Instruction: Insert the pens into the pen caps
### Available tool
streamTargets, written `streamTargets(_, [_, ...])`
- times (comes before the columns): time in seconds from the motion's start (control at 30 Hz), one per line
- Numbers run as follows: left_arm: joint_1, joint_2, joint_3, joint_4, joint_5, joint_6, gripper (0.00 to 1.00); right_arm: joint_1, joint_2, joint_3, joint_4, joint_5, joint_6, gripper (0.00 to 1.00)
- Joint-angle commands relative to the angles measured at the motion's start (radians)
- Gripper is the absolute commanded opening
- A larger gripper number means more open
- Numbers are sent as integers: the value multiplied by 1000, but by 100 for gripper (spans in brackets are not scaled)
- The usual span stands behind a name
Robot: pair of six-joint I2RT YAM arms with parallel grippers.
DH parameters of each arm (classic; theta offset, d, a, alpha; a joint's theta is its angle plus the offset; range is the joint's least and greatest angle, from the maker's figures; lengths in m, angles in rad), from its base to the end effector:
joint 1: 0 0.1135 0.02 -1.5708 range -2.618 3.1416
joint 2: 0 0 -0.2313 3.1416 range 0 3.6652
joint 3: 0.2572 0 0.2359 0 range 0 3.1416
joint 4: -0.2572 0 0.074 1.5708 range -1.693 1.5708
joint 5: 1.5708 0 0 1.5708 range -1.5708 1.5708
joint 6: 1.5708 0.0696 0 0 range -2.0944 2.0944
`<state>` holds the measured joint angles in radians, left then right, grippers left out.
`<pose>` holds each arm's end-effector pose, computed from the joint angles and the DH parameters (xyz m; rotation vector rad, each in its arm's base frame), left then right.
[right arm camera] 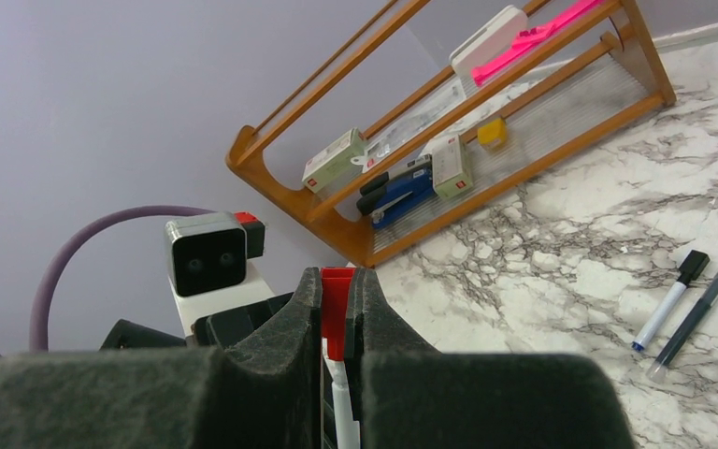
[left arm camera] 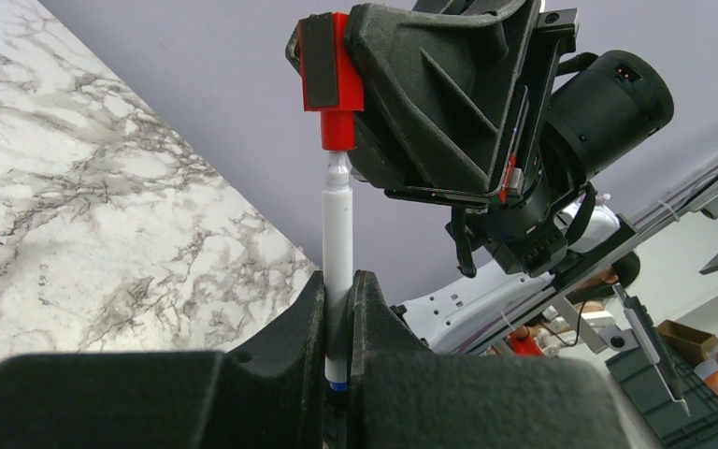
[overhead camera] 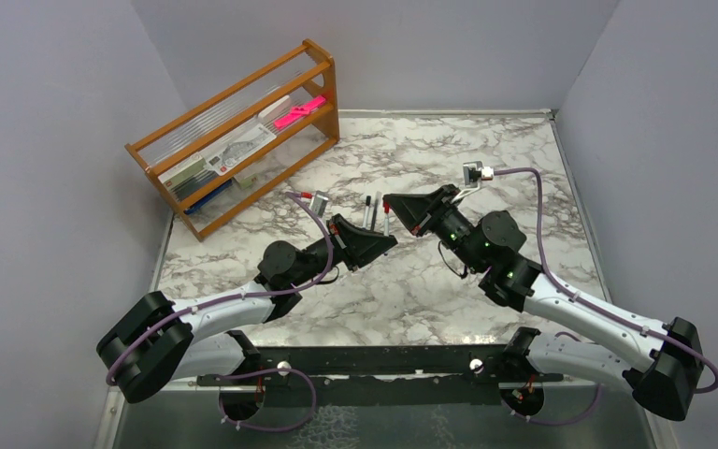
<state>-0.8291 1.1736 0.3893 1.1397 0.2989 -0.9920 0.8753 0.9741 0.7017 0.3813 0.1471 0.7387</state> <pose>0.1647 -0.2101 0.2570 0.1893 1.4284 -1.7293 0.1795 0.1991 0.3168 0.0217 1.5817 1.1895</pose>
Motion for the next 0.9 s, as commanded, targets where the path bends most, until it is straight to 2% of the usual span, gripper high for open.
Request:
streamTargets(0.0, [-7,-16,15,37,7,14,0,1,-4,-12,-2,-20,8,1])
streamTargets(0.33, [-7,-19,33,32,-6,20,0,1,-20,-33,-23,-30,6,1])
streamTargets(0.73, [-7,30,139,18,-9,56,0,1,-61,-64,-73,-36,2,1])
streamTargets(0.87, [-1,34,186,2,-1,76,0,1,-50,-56,-120,-81,-17,1])
